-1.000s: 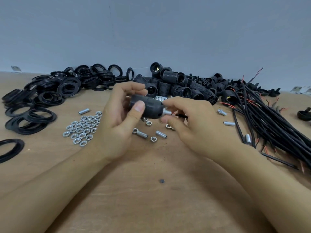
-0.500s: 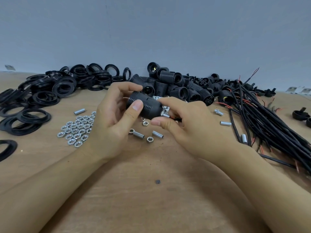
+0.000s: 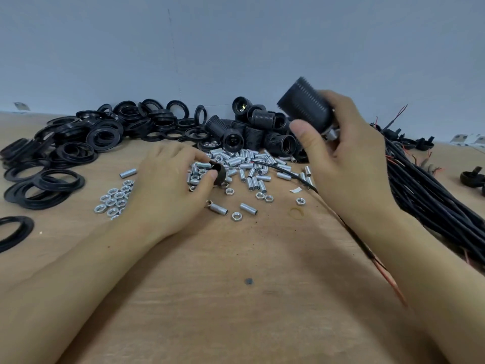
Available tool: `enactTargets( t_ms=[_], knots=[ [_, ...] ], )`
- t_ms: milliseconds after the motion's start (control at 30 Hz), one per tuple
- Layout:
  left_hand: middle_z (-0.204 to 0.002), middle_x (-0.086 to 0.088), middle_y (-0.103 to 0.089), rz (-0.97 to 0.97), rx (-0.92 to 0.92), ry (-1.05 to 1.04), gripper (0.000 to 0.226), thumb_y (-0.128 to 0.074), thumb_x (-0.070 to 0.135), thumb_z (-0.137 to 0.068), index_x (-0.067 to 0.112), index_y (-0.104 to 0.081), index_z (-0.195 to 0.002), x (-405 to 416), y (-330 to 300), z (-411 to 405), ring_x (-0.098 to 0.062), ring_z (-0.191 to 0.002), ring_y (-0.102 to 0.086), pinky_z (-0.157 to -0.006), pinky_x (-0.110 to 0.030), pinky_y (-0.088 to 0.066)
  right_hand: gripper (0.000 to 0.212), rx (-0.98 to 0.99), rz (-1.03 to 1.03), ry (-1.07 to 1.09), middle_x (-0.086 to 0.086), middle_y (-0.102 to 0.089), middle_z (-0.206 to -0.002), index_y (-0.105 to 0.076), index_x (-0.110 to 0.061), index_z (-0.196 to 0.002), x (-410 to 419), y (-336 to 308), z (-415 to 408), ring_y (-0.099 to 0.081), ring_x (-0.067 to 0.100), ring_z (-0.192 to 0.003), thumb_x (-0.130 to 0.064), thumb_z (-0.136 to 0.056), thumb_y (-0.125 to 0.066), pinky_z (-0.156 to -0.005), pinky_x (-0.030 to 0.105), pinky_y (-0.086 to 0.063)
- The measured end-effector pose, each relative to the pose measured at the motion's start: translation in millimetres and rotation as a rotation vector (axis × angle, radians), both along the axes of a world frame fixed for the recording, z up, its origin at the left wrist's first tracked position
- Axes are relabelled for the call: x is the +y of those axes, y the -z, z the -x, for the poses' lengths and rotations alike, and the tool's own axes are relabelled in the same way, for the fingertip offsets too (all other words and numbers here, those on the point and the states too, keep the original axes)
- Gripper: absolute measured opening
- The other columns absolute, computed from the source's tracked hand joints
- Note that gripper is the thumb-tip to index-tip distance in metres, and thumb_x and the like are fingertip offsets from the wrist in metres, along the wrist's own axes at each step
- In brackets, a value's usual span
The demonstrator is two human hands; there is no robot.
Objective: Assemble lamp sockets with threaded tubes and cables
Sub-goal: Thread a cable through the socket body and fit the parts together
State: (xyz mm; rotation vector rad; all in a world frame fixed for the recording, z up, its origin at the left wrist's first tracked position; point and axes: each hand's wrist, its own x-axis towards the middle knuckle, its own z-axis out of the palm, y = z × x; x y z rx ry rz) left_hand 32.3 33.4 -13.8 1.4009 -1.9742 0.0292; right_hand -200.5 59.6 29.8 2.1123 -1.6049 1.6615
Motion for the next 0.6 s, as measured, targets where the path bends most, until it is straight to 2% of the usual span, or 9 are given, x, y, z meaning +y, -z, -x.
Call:
enactTargets(
  t_ms=[67,133,233,367,500,567,600],
  knots=[
    [-0.129,-0.003,-0.06,-0.151,-0.079,-0.075,0.039,-0.059,0.038,-0.092,0.019,-0.062,-0.126,-4.0,1.0,-6.3,-0.027,-0.127,-0.044,-0.106,-0.037,-0.031,0.037,-0.049,0.01,0.014,-0.013,-0.063,-0.102,-0.054,-0.023,-0.129,-0.7,1.9,0.5,-0.057,0.0,-0.085,-0.04,-0.096,-0.057,-0.074,0.011,-0.042],
    [-0.138,-0.002,-0.056,-0.256,-0.092,-0.054,0.05,-0.058,0.043,-0.091,0.022,-0.055,-0.137,-4.9,0.6,-9.4,-0.026,-0.132,-0.041,-0.111,-0.041,-0.032,0.039,-0.035,0.001,0.02,-0.011,-0.064,-0.106,-0.053,-0.022,-0.131,-0.7,3.8,-2.4,-0.059,0.005,-0.092,-0.04,-0.097,-0.056,-0.08,0.019,-0.046],
    [-0.148,0.006,-0.047,-0.24,-0.081,0.075,0.065,-0.062,0.045,-0.091,0.031,-0.039,-0.15,-3.8,-2.0,-5.9,-0.021,-0.138,-0.037,-0.114,-0.048,-0.031,0.041,0.019,-0.037,0.009,-0.01,-0.063,-0.11,-0.053,-0.021,-0.132,-0.8,8.3,-6.8,-0.057,0.01,-0.089,-0.041,-0.096,-0.056,-0.081,0.032,-0.049],
    [-0.138,0.006,-0.059,-0.204,-0.046,0.155,0.056,-0.065,0.031,-0.094,0.032,-0.046,-0.146,-3.8,-0.9,-0.4,-0.021,-0.13,-0.05,-0.109,-0.046,-0.038,0.043,0.008,-0.024,0.046,-0.008,-0.064,-0.113,-0.052,-0.022,-0.134,-2.3,8.5,-5.3,-0.059,0.013,-0.088,-0.042,-0.096,-0.056,-0.082,0.037,-0.051],
    [-0.136,0.002,-0.059,-0.196,0.029,0.106,0.061,-0.06,0.037,-0.095,0.029,-0.038,-0.151,-3.4,-1.3,-2.5,-0.019,-0.128,-0.051,-0.105,-0.04,-0.041,0.037,-0.069,-0.008,0.046,-0.01,-0.065,-0.105,-0.054,-0.025,-0.129,-3.8,7.5,-2.4,-0.059,0.01,-0.086,-0.04,-0.095,-0.058,-0.08,0.027,-0.048],
    [-0.13,0.001,-0.063,-0.197,0.063,0.043,0.044,-0.055,0.04,-0.096,0.023,-0.055,-0.137,-11.0,-3.5,-7.7,-0.02,-0.123,-0.055,-0.101,-0.04,-0.044,0.037,-0.037,-0.037,0.027,-0.011,-0.064,-0.105,-0.054,-0.023,-0.129,-2.6,10.0,-6.8,-0.058,0.007,-0.088,-0.038,-0.095,-0.059,-0.081,0.023,-0.047],
    [-0.123,0.0,-0.066,-0.208,0.064,-0.003,0.035,-0.054,0.039,-0.097,0.022,-0.063,-0.126,-18.1,-6.1,-10.4,-0.021,-0.117,-0.058,-0.095,-0.038,-0.046,0.038,-0.021,-0.053,0.015,-0.011,-0.064,-0.107,-0.054,-0.023,-0.13,-1.7,11.6,-9.6,-0.058,0.008,-0.091,-0.038,-0.095,-0.059,-0.083,0.025,-0.049]
  ],
)
